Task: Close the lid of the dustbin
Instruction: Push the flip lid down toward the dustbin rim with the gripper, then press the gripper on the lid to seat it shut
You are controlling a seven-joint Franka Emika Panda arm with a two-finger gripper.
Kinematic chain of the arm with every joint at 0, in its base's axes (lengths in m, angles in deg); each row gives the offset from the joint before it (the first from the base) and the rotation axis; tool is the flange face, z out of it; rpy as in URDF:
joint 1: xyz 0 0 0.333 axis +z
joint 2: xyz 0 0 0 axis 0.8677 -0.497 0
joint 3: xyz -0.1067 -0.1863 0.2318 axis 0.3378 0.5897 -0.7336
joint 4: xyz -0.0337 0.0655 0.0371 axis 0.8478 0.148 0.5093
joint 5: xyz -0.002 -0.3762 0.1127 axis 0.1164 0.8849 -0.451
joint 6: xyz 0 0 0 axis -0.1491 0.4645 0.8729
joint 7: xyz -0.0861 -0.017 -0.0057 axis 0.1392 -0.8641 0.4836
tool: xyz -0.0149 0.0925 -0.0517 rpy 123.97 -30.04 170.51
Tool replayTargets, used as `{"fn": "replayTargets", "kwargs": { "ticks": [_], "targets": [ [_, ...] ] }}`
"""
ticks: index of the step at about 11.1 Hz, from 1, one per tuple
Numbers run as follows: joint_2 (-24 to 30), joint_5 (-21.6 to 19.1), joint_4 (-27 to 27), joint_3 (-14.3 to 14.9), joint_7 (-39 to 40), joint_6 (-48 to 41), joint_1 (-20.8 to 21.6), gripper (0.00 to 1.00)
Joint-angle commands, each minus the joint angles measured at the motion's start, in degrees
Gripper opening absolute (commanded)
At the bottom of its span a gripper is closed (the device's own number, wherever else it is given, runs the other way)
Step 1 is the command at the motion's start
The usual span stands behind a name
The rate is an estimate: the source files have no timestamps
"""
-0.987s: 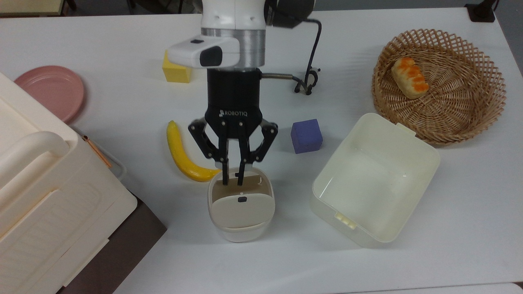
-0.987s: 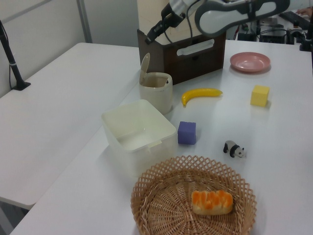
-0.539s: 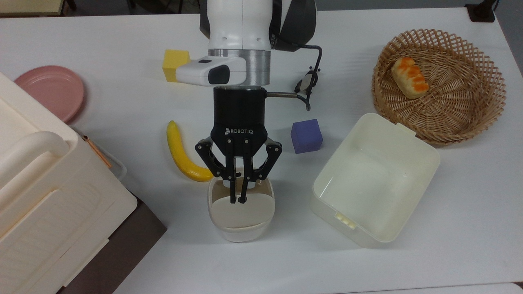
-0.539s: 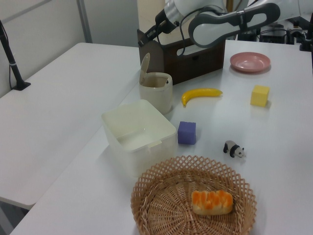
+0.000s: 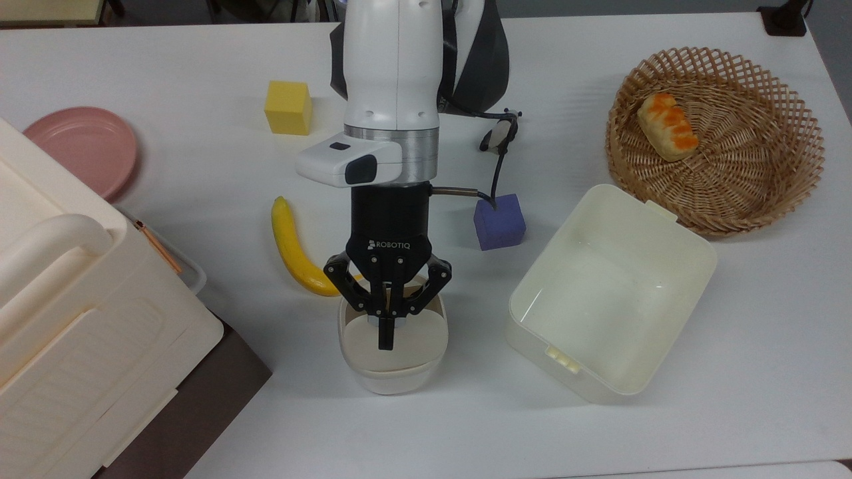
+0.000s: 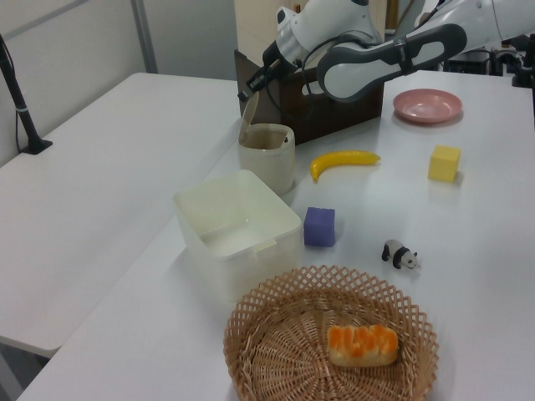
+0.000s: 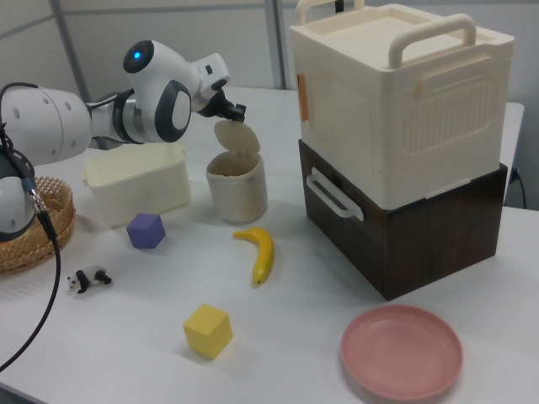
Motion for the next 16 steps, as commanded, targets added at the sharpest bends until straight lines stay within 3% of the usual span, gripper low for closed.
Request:
{"fn": "replayTargets", "kwargs": {
  "ticks": [1,4,8,16],
  "targets": [
    [5.98,0.0,-7.14,1.12,0.1,-3.27,0.85,0.01],
    [6.6,-0.36,-7.42,1.12,1.06,-11.52,0.85,0.0],
    [7.47,-0.71,-8.73,1.03,3.43,-16.28,1.02,0.0],
    [5.2,-0.71,-11.9,0.77,3.88,-15.94,1.29,0.0]
  ]
}}
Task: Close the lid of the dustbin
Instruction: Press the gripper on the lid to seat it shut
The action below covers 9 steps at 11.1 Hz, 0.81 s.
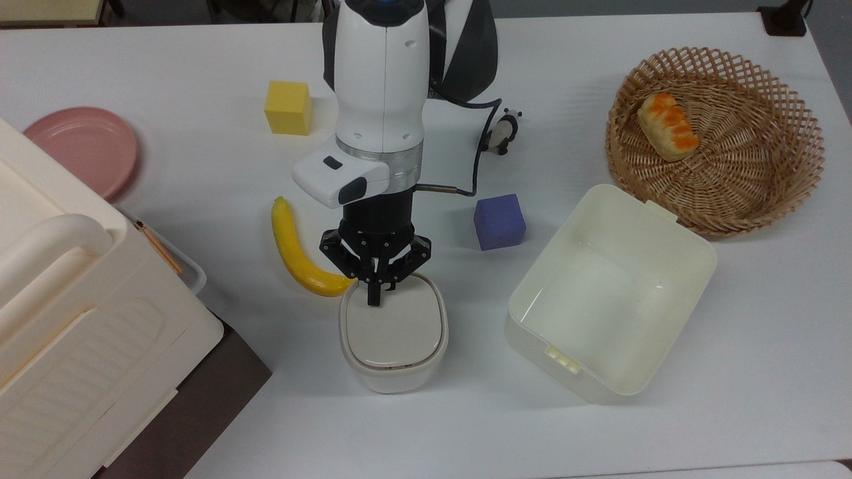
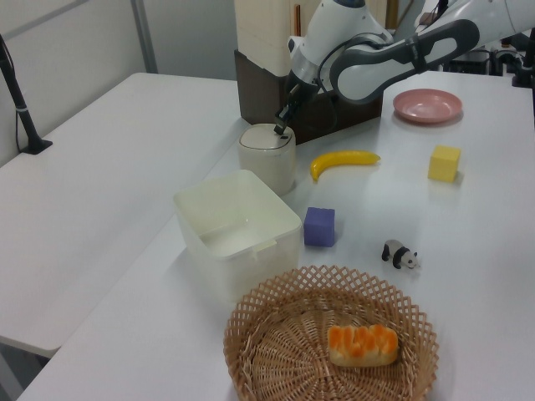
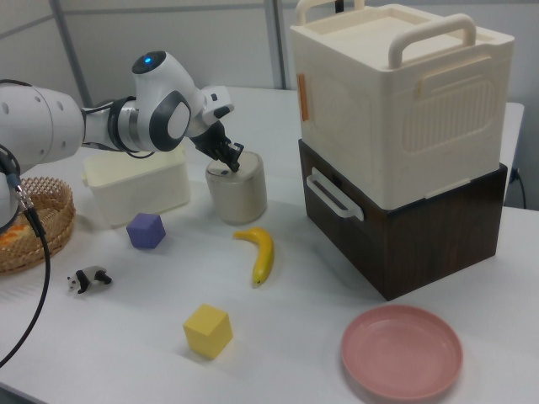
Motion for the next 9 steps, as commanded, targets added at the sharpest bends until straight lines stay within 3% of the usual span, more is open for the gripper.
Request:
{"fn": "replayTargets", "kwargs": {
  "ticks": [1,6,9],
  "targets": [
    [0.13,-0.71,-3.1,0.38,1.44,-0.85,0.9,0.0],
    [-0.67,-0.71,-2.75,0.3,1.27,-0.77,1.43,0.0],
    [6.51,-0.8,-3.53,0.12,0.65,-5.65,0.99,0.01]
  ]
}}
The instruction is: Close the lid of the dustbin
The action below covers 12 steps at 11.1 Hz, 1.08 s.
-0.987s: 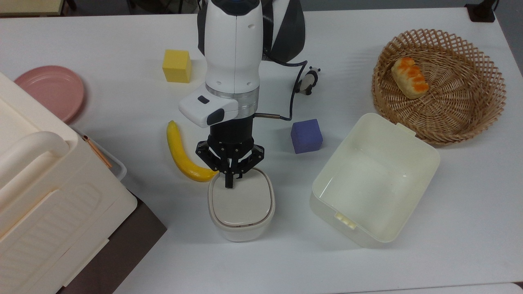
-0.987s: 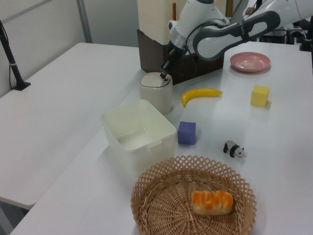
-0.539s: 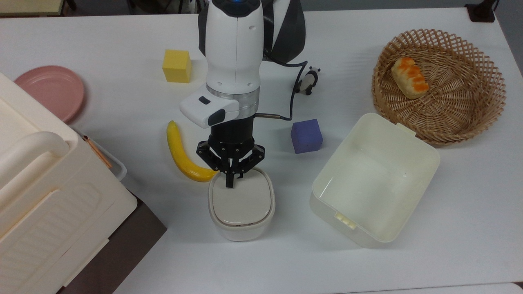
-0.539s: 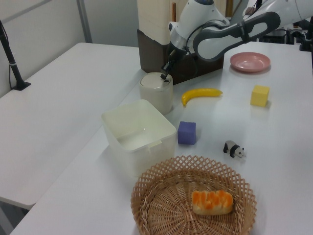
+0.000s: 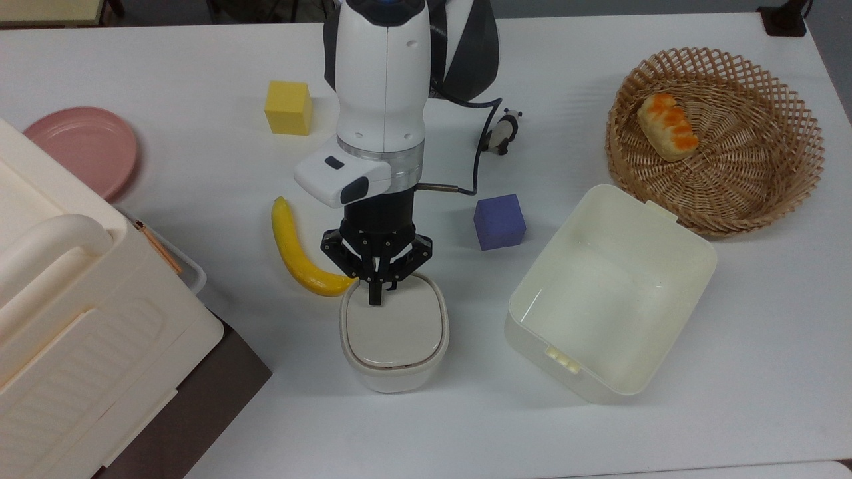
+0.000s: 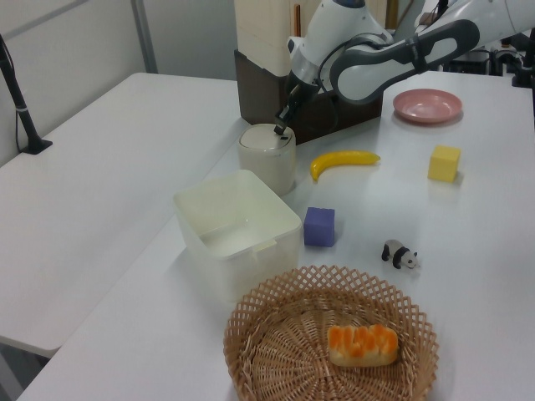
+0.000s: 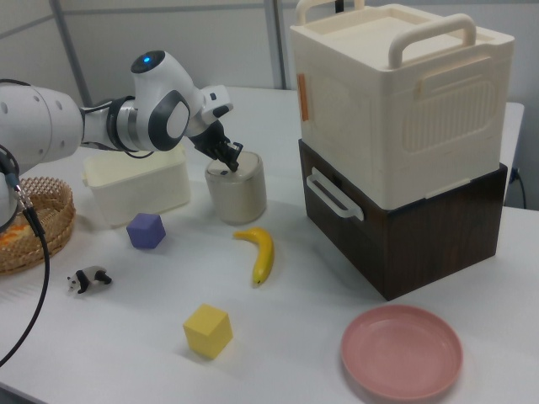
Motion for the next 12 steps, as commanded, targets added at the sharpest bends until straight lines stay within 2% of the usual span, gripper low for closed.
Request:
{"fn": "replayTargets", "kwargs": {
  "ticks": [1,2,5,6,7,8,9,12],
  "targets": [
    [8.44,-1.23,-3.26,-0.04,0.03,-9.05,0.77,0.02],
    [10.73,-1.75,-3.26,-0.04,0.03,-12.3,0.77,0.03],
    [17.42,-2.11,-3.35,-1.18,0.64,-27.94,0.34,0.25],
    [19.17,-2.11,-3.44,-2.31,0.9,-33.81,-1.06,0.39],
    [20.41,-2.11,-3.44,-3.37,2.39,-39.26,-2.29,0.64],
    [21.11,-2.11,-3.52,-3.47,3.53,-42.45,-2.91,0.77],
    [21.91,-2.11,-3.7,-3.47,4.33,-46.05,-3.88,1.0],
    [24.2,-1.32,-5.28,-3.47,8.62,-48.72,-4.94,1.0]
  ]
}}
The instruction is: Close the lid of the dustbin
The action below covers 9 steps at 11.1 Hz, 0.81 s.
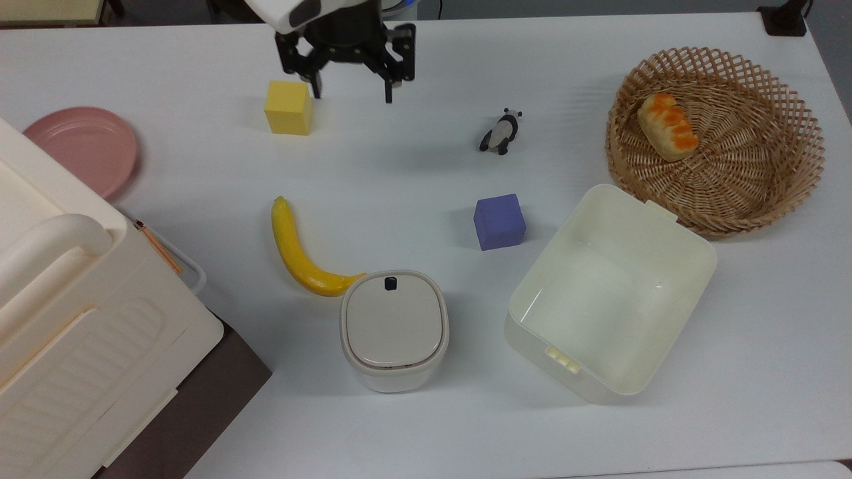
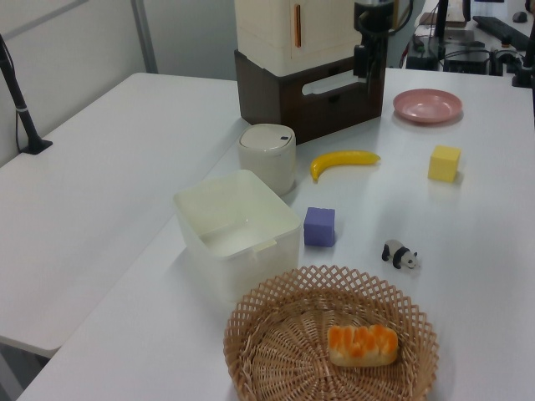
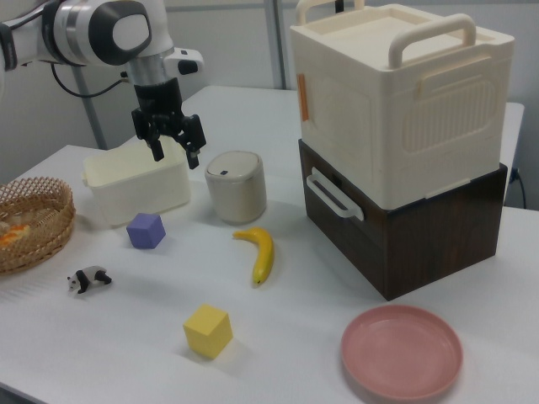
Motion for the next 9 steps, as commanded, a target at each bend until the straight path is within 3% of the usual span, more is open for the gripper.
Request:
{"fn": "replayTargets", "kwargs": {
  "ticks": [1,9],
  "targets": [
    [3.55,-0.44,-4.14,-0.9,4.68,-0.97,-1.21,1.0],
    [3.55,-0.97,-3.7,-0.73,4.6,-2.2,-2.88,1.0]
  ]
}}
